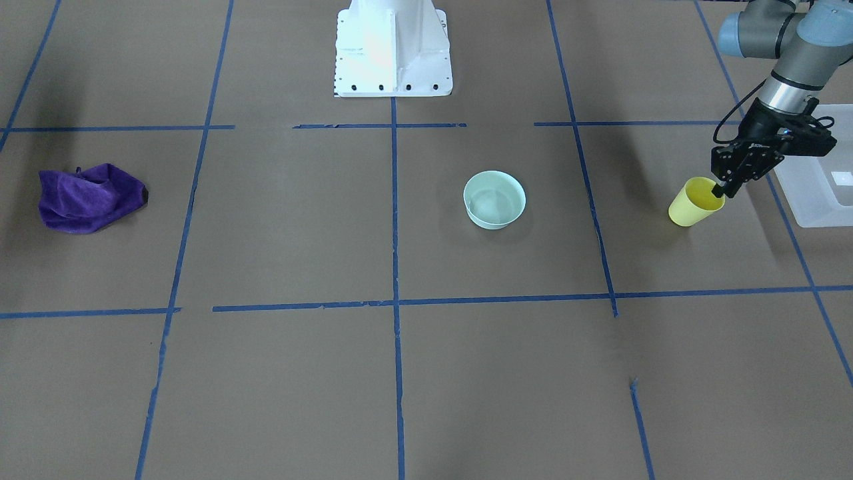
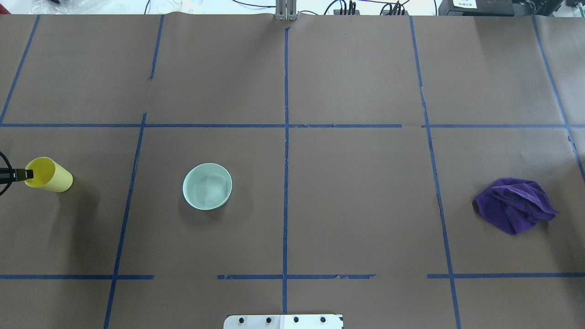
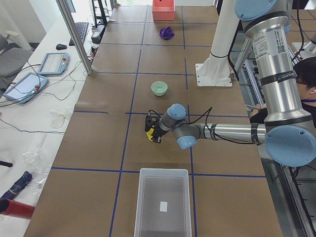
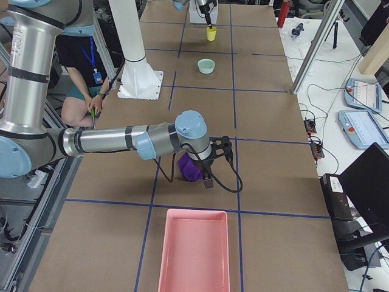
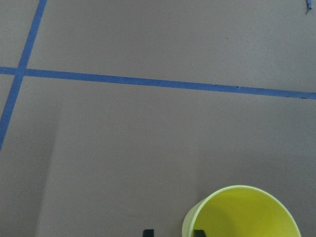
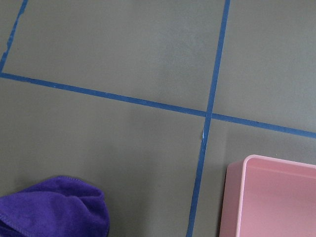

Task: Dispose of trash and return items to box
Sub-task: 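Lift the yellow cup with the left gripper and drop it into the clear box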

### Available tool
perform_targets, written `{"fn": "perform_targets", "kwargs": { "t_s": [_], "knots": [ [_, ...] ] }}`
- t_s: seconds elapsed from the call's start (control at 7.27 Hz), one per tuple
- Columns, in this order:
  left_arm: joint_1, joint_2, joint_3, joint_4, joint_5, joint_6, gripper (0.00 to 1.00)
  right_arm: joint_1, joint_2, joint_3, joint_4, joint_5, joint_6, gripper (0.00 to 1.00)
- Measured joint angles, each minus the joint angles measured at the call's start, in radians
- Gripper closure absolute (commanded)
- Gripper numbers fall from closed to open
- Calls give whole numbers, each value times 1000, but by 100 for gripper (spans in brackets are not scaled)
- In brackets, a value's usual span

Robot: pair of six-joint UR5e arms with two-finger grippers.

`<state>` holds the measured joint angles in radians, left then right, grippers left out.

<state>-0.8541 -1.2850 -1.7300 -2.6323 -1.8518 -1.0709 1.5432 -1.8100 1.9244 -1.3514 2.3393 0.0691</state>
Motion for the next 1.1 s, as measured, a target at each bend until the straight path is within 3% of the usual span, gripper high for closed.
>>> {"fn": "perform_targets", "kwargs": {
  "t_s": [0.41, 0.69, 1.1],
  "knots": [
    [0, -8, -7, 0, -7, 18, 100, 0, 0, -7, 0, 0, 0, 0],
    [-51, 25, -24, 2, -97, 176, 100, 0, 0, -8, 0, 0, 0, 0],
    [-357, 38, -22, 125, -330, 614, 100, -1, 1, -8, 0, 0, 0, 0]
  ]
}}
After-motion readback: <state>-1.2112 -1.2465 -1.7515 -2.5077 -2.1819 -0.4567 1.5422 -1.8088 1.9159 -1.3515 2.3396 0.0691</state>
